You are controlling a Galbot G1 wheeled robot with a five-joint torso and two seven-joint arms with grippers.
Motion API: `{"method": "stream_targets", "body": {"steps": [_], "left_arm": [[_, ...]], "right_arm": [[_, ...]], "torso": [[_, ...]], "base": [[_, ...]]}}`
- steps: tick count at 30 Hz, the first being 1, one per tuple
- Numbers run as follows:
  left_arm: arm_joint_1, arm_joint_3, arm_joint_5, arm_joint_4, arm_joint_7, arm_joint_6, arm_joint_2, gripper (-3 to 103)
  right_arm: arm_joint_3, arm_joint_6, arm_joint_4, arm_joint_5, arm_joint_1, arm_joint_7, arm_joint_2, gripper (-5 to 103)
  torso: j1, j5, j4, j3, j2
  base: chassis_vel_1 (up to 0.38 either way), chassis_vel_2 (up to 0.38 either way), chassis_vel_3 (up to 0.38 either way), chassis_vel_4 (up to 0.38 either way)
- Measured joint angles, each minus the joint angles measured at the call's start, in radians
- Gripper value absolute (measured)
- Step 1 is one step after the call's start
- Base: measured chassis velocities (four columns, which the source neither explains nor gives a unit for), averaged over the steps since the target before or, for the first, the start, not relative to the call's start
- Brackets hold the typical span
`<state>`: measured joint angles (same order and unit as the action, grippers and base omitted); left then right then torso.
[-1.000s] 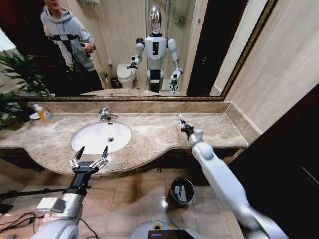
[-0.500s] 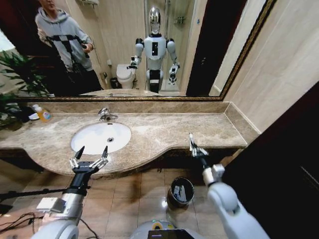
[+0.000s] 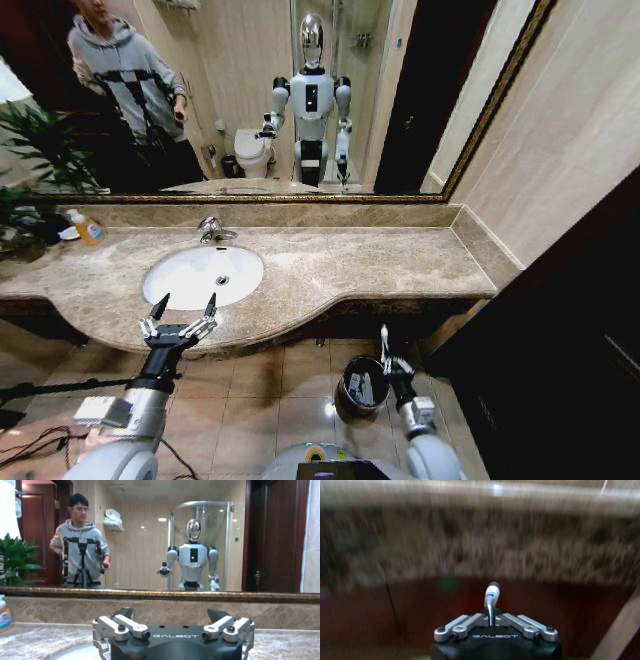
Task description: Pick up the trash from the sink and place it in the trash bin.
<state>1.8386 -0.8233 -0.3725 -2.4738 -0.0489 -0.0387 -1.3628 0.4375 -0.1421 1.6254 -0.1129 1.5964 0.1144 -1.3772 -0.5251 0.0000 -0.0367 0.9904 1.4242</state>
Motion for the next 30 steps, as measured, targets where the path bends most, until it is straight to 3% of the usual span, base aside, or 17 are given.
{"method": "stream_targets", "body": {"steps": [6,15,30], "left_arm": [[0.0,0.0,0.0,0.0,0.0,0.0,0.0,100],[0.0,0.0,0.0,0.0,0.0,0.0,0.0,100],[0.0,0.0,0.0,0.0,0.0,0.0,0.0,100]], "right_arm": [[-0.011,-0.005,-0.25,-0.021,-0.128,-0.033,0.001,2],[-0.037,-0.01,-0.599,0.044,-0.309,-0.102,-0.006,2],[-0.049,-0.05,-1.027,0.111,-0.559,-0.148,-0.045,2]], "torso": [[0.0,0.0002,-0.0001,0.0,0.0],[0.0,0.0,0.0,0.0,0.0],[0.0,0.0,0.0,0.0,0.0]], "base": [[0.0,0.0,0.0,0.0],[0.0,0.0,0.0,0.0],[0.0,0.0,0.0,0.0]]}}
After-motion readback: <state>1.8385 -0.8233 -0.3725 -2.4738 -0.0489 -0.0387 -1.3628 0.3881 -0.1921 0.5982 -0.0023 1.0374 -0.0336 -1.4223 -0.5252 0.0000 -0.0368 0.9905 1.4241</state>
